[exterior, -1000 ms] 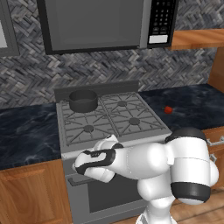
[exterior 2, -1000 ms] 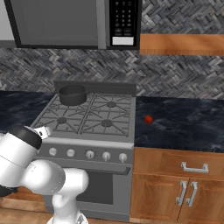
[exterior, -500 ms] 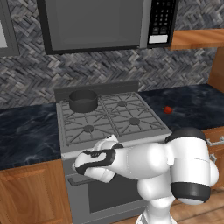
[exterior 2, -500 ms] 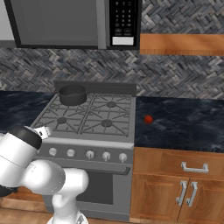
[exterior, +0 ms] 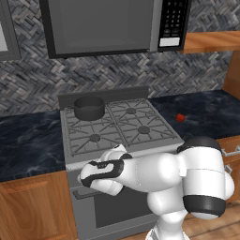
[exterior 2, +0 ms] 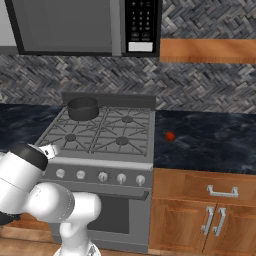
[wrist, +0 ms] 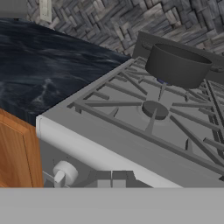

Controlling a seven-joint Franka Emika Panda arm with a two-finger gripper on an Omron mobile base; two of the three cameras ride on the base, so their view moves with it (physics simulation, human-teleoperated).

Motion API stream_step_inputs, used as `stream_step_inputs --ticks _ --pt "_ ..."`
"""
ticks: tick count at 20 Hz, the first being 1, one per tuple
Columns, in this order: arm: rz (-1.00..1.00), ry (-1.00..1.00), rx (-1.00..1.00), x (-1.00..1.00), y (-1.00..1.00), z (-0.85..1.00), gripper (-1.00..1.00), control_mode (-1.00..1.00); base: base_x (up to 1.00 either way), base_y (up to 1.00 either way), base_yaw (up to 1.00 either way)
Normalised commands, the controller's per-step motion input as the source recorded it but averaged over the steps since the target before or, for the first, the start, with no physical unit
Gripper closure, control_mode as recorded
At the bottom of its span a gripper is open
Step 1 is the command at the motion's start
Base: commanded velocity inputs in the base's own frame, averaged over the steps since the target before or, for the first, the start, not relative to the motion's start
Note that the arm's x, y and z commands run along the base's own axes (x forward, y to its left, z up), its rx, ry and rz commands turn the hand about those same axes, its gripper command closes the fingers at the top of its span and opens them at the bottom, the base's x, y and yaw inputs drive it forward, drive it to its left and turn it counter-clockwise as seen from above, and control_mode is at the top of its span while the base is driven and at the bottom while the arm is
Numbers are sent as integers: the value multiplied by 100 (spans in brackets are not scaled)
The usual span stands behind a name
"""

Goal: Turn on the burner for the pot on the stove. Wait thirty seconds for the pot to heat up. Then add the bell pepper to the pot.

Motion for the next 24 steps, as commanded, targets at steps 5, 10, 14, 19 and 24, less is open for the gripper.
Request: stream_step_inputs --ticks 5,10,14,19,24 --pt "0 0 0 0 0 0 100 -100 0 0 0" --pt "0 0 0 0 0 0 100 -100 0 0 0" --pt "0 0 0 0 0 0 100 -100 0 0 0" --pt "0 0 0 0 0 0 100 -100 0 0 0" --pt "0 0 0 0 0 0 100 -100 0 0 0"
